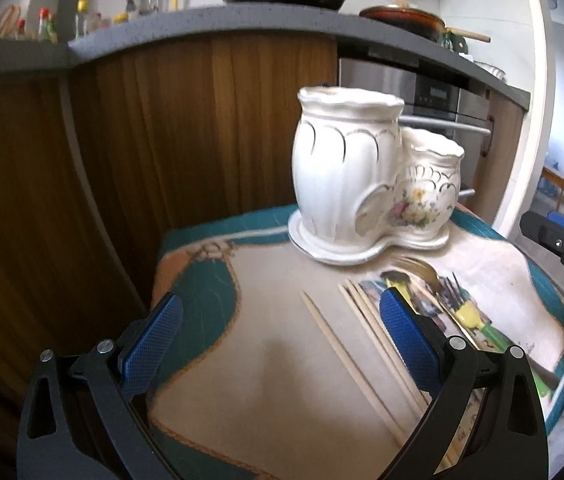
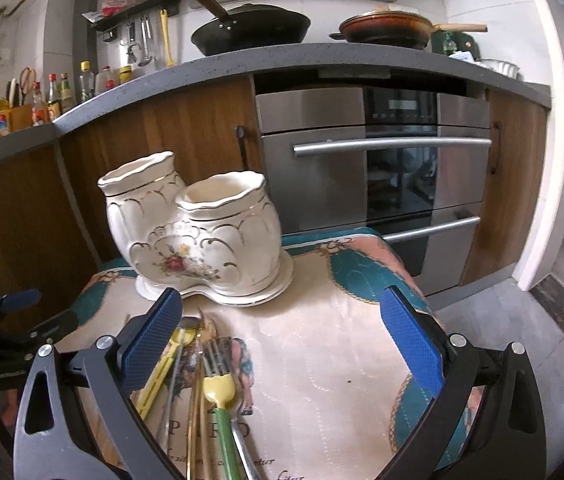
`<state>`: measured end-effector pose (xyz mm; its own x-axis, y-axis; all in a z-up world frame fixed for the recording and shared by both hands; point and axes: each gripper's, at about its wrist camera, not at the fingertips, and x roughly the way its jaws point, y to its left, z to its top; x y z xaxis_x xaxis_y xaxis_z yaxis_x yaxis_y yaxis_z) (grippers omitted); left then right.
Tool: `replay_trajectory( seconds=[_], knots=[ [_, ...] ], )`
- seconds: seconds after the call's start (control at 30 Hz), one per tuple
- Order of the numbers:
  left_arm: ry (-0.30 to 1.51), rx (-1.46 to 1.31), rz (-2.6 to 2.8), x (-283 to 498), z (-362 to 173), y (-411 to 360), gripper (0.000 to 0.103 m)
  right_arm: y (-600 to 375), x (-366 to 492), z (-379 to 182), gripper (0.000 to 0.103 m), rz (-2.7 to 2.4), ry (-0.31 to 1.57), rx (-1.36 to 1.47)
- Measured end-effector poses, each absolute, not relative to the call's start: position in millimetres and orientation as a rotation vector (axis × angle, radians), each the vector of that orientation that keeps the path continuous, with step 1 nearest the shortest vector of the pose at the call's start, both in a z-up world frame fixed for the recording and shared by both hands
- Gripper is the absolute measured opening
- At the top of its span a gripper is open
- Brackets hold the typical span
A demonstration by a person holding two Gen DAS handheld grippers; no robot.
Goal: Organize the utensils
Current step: 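Grasp a wooden chopstick with the left tool while the right tool grasps the green-handled utensil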
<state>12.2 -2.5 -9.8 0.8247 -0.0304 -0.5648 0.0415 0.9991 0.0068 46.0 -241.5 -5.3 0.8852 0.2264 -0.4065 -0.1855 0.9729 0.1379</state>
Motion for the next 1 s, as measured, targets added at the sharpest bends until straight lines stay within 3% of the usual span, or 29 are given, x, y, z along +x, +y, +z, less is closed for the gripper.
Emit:
replay_trajectory(
  seconds=[0.5,0.63,1.0],
  knots=[
    [0.712,0.101,-0.058,23.2,-24.9,-22.2,0.095,-239.4,48.5,-7.4,0.098,0.183,0.45,0.052],
    [0.781,0.114,-0.062,34.0,-34.0,-24.9,0.082,-239.0,51.2,-7.9,0.098,0.178,0.456,0.051],
    [0.896,0.069,-0.103,46.6,-53.9,-24.9,0.061,-247.9,54.8,-4.4,0.098,0.179,0.461,0.066]
  ],
)
